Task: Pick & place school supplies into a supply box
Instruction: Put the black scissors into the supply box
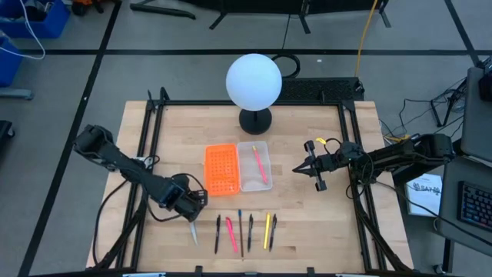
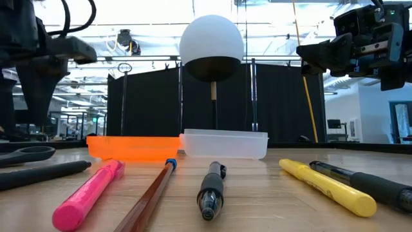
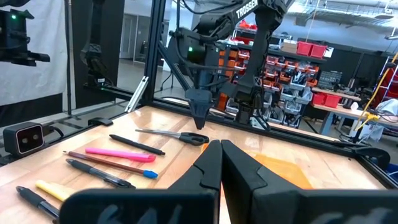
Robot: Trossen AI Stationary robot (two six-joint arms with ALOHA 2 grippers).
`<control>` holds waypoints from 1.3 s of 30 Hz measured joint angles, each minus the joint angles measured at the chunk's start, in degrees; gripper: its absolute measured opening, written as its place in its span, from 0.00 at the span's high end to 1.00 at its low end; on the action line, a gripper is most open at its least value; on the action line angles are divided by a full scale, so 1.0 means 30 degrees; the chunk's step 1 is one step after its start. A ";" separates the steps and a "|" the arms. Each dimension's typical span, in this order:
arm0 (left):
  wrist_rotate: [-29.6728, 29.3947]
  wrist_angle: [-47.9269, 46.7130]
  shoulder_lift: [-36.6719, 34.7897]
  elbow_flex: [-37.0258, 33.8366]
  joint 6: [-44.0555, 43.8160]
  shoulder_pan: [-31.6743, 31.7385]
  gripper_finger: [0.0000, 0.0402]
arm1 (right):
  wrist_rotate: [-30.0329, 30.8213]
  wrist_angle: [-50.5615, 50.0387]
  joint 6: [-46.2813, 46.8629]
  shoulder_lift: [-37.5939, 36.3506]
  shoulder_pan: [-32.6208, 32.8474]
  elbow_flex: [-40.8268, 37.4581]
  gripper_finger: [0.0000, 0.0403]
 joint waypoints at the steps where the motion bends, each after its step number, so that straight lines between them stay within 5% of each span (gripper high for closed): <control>1: 0.0053 0.0003 0.0278 -0.0031 -0.0056 0.0060 0.58 | 0.0000 -0.0004 0.0007 0.0000 0.0000 0.0000 1.00; 17: 0.2013 0.1129 0.3360 0.0043 0.0254 0.0288 0.62 | 0.0007 -0.0087 0.0138 0.0000 0.0000 0.0000 1.00; 26: 0.3124 0.1358 0.4457 0.0152 0.4608 0.1784 0.72 | 0.0008 0.0011 -0.0085 -0.0007 0.0000 0.0007 1.00; 31: 0.2916 0.1625 0.4394 0.0152 0.6074 0.2278 0.83 | 0.0009 0.0023 -0.0026 -0.0007 0.0000 0.0007 1.00; 39: 0.1401 0.0944 0.3588 0.0894 0.7165 0.2410 0.84 | 0.0007 -0.0259 0.0970 -0.0007 0.0000 0.0007 1.00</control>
